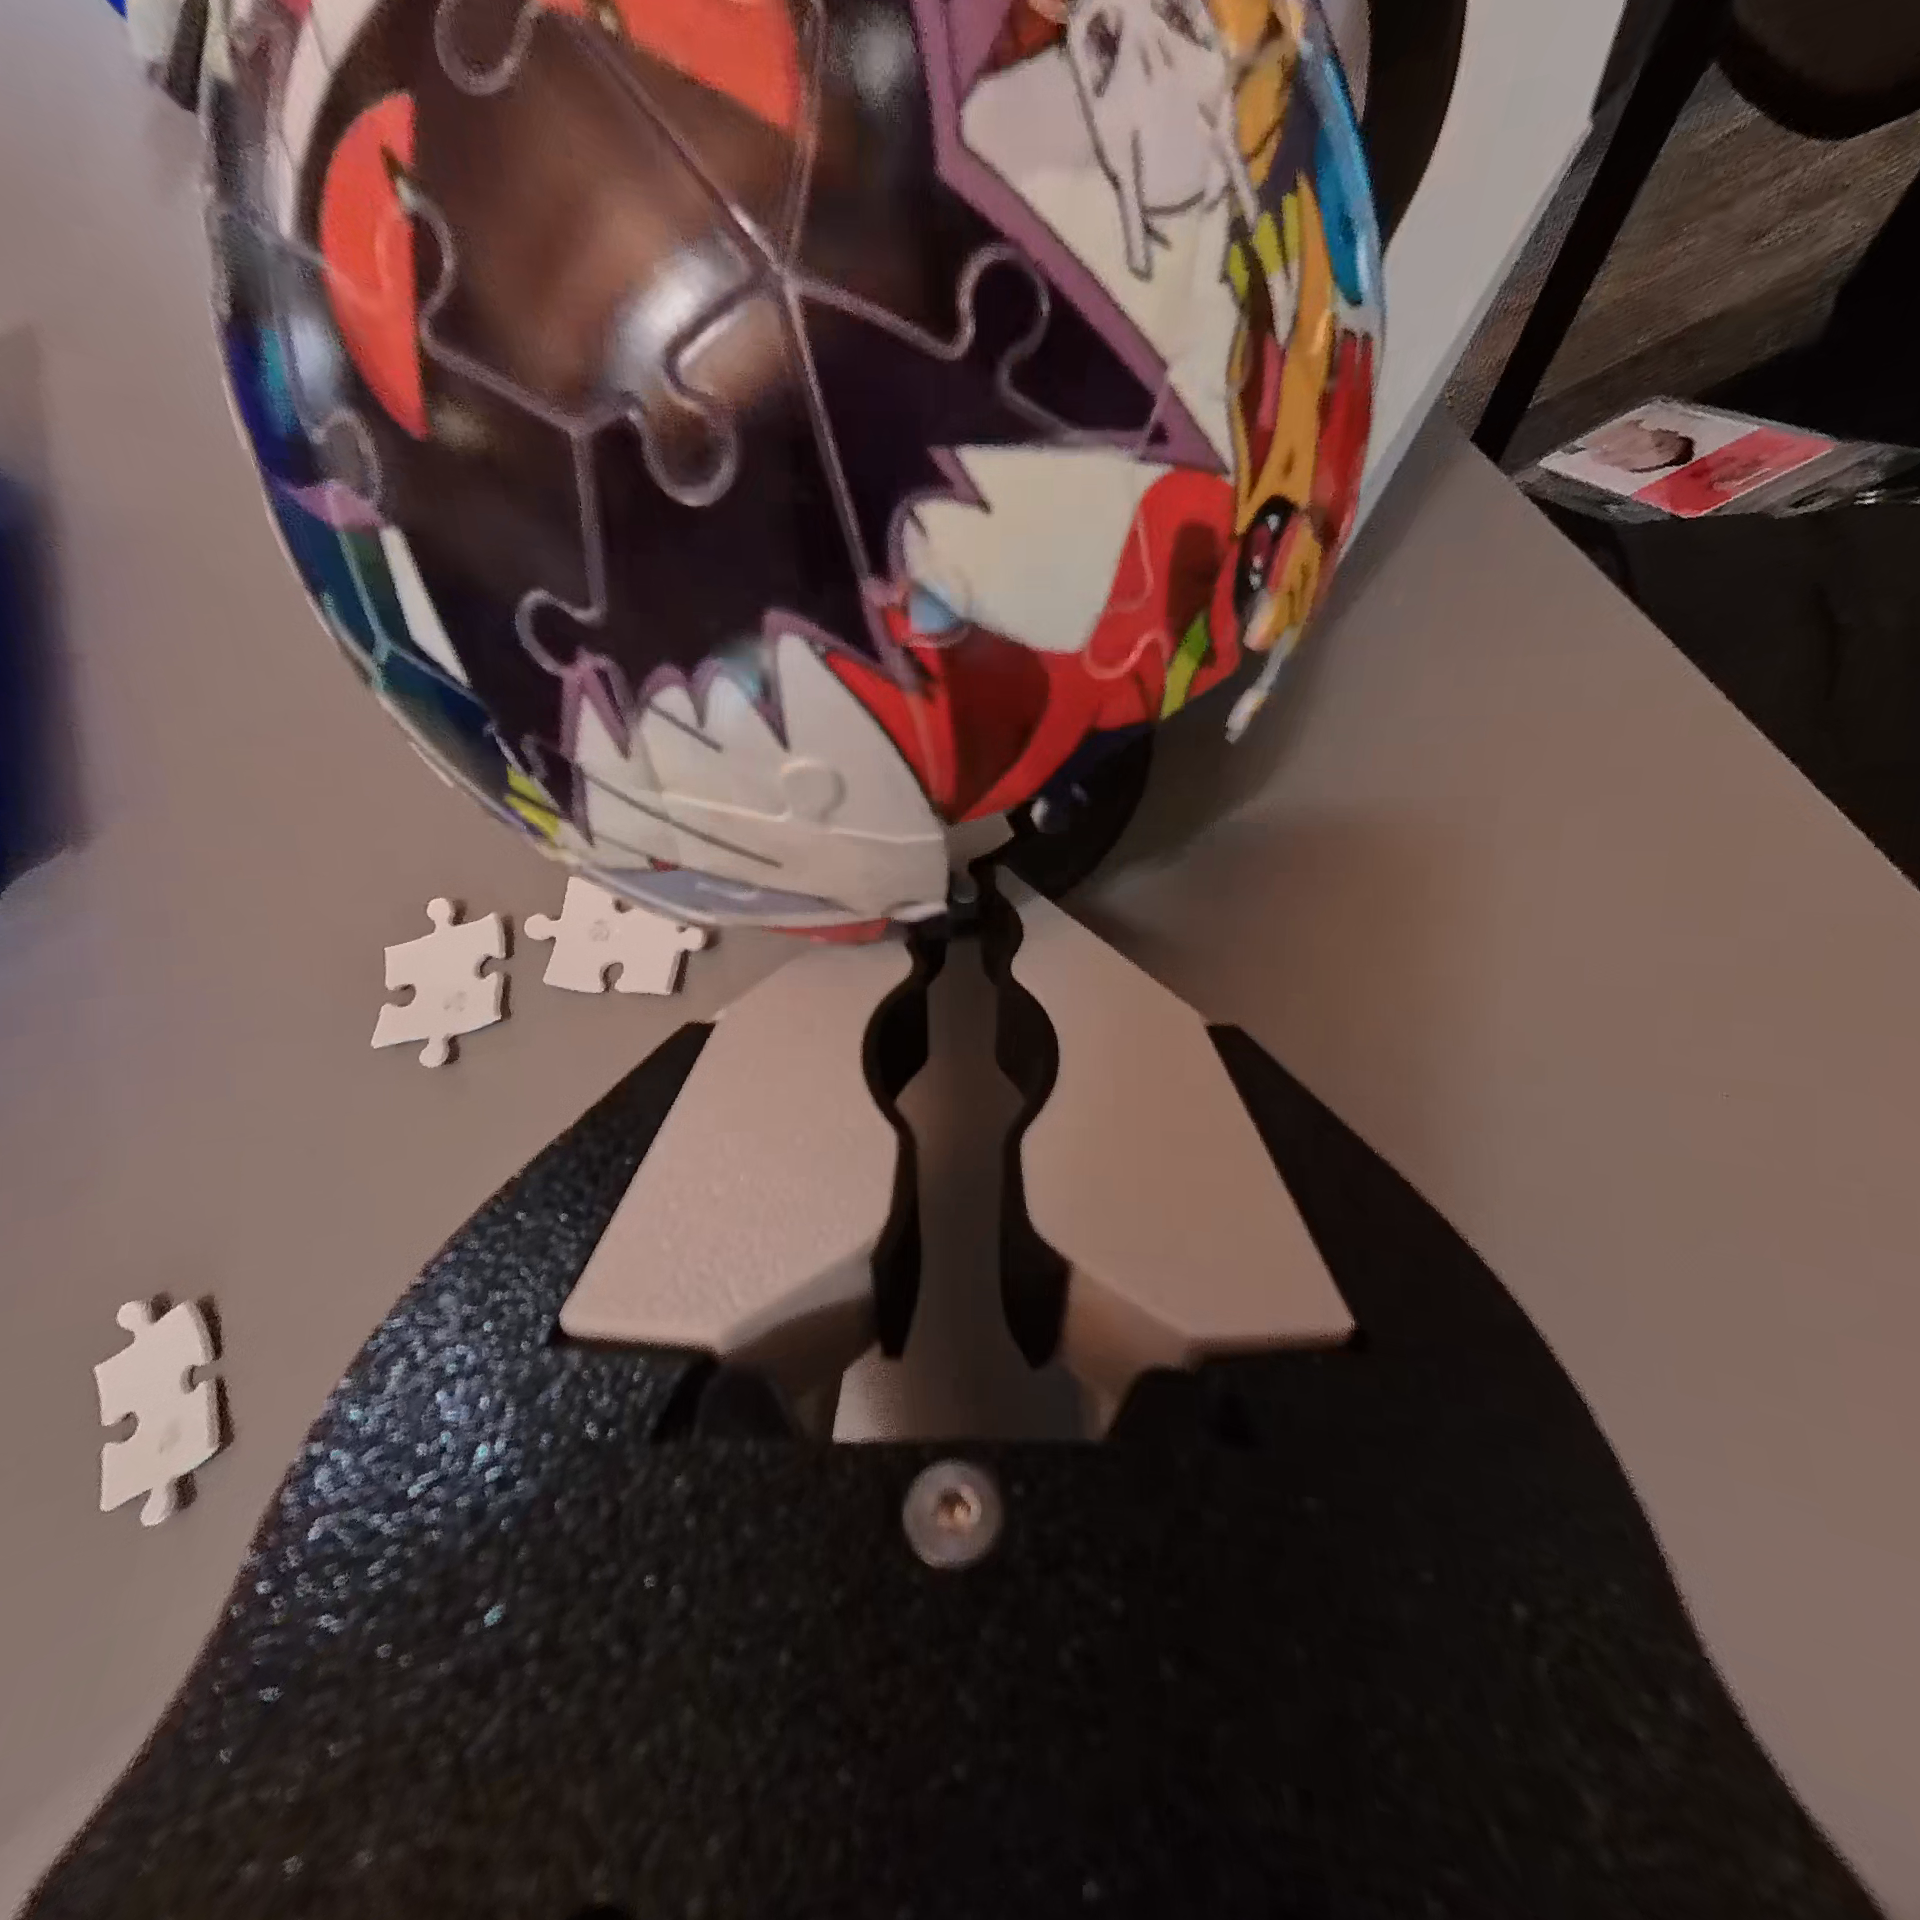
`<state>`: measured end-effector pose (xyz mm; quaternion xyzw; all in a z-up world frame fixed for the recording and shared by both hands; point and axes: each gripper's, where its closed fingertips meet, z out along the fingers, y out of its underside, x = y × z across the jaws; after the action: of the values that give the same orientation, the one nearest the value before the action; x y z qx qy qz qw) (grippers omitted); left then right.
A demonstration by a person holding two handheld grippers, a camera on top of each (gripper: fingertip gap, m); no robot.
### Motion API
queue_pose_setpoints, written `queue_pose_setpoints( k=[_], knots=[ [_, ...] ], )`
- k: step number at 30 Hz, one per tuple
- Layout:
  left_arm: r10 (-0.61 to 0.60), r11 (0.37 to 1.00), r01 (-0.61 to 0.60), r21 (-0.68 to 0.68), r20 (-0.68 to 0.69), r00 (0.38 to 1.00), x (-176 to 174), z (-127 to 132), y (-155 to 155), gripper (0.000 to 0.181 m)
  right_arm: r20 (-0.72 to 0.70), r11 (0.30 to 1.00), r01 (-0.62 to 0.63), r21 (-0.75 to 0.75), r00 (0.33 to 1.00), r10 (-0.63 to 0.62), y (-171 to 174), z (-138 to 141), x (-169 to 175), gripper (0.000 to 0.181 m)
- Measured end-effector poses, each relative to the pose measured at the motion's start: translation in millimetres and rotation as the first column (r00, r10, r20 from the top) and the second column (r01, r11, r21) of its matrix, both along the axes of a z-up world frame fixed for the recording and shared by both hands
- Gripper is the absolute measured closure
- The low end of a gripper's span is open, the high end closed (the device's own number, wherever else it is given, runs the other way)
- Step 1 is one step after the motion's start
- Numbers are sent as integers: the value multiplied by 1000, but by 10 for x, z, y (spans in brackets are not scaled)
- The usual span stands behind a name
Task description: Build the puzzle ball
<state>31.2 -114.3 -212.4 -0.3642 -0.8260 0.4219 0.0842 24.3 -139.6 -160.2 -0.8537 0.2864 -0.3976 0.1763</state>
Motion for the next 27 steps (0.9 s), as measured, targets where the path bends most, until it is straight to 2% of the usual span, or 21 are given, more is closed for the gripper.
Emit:
queue_pose_setpoints(
  k=[6,12,19,24,27],
  knots=[
    [121,989,-121,84,9,993,52,7,26,179,-16,995,0,-95,1000,-1,-11,-9,19,39],
    [162,984,-163,71,21,987,73,-3,35,178,-25,995,-4,-101,1000,1,-13,-10,15,40],
    [196,980,-196,45,0,981,-7,-1,38,178,-178,999,-28,-18,984,24,-5,-11,-45,41],
    [260,964,-259,62,0,966,-8,-49,62,178,-264,996,-27,-80,964,5,-31,-3,-65,44],
    [327,944,-322,77,-59,943,6,-8,31,178,-291,988,-25,-150,957,-20,-84,27,-47,47]
  ],
)
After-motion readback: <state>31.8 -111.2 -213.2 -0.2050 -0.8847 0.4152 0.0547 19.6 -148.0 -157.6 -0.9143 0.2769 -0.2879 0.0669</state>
